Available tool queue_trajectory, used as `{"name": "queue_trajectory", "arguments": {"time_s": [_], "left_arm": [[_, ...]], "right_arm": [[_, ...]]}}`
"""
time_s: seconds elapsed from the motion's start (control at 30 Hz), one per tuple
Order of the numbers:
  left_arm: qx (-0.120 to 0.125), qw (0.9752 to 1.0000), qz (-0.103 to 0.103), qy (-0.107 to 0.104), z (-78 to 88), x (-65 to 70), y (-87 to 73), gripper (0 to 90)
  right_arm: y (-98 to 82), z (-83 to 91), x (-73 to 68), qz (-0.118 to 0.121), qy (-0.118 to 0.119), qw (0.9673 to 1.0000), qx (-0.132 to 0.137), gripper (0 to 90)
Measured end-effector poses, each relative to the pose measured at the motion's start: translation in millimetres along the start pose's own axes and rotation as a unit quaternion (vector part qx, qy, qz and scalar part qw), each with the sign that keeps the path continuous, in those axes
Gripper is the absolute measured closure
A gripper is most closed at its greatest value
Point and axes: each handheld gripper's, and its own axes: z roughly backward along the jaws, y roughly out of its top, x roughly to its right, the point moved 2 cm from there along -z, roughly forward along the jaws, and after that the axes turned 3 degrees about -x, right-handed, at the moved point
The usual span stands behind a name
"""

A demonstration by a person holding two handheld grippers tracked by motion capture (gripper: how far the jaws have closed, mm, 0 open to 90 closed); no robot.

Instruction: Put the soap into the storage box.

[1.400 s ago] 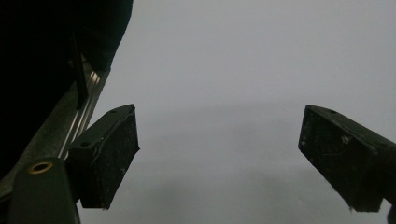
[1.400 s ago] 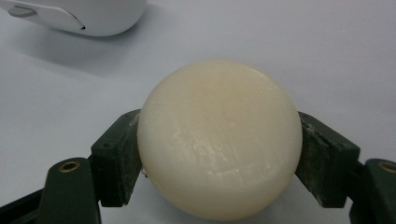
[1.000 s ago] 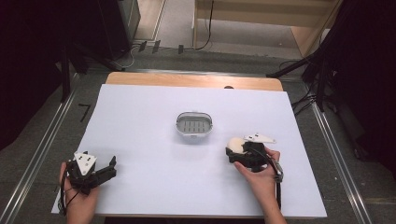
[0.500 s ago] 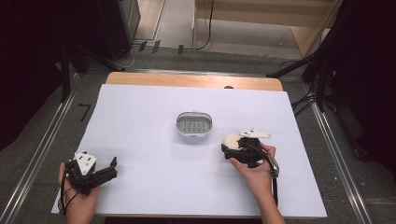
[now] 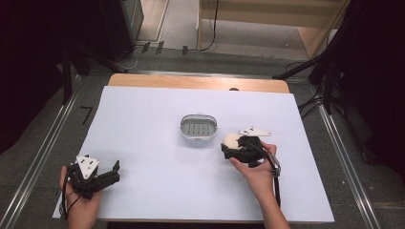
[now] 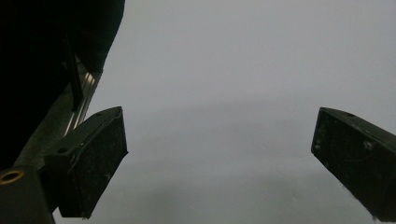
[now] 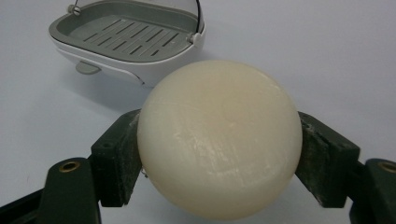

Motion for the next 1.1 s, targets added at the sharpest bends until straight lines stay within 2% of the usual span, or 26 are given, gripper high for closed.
{"name": "queue_trajectory", "arguments": {"time_s": [1.1], "left_arm": [[-0.001, 1.0000, 0.000, -0.004, -0.3, -0.2, 0.1, 4.3]], "right_arm": [[30.5, -14.9, -25.2, 0.019, 0.011, 0.9998, 0.002, 25.4]]}}
